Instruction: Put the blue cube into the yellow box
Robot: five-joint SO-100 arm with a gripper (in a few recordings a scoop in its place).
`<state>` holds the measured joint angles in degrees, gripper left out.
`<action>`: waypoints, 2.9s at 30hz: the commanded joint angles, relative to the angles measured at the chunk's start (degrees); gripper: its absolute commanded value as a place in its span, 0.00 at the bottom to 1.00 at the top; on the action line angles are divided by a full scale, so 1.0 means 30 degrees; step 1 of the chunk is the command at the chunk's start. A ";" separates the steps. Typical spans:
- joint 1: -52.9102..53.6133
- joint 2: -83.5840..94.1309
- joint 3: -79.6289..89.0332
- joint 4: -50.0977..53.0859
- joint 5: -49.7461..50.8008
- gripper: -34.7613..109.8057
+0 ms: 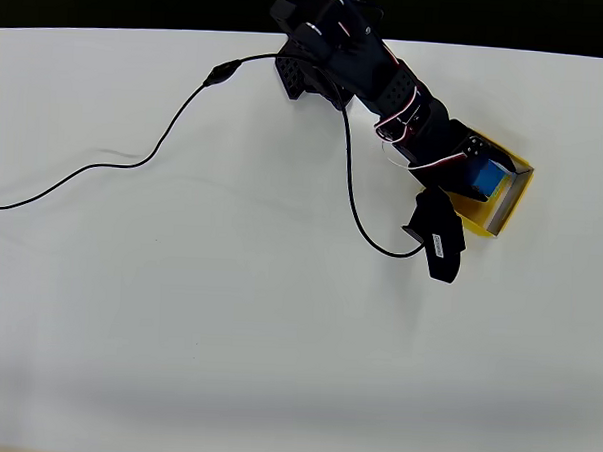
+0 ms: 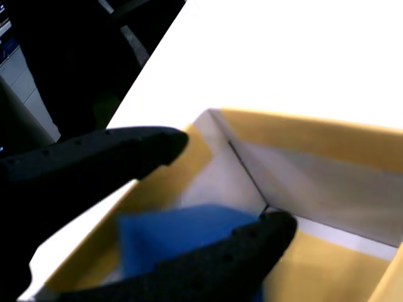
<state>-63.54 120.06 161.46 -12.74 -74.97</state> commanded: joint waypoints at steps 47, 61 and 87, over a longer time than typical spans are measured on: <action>2.1416 1.5908 0.5098 1.2891 -0.6973 0.24; 2.1357 2.3613 0.6240 2.8330 -0.6006 0.24; 2.1533 2.3789 0.6240 3.0029 -0.4629 0.27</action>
<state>1.32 190.02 178.68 76.82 -88.07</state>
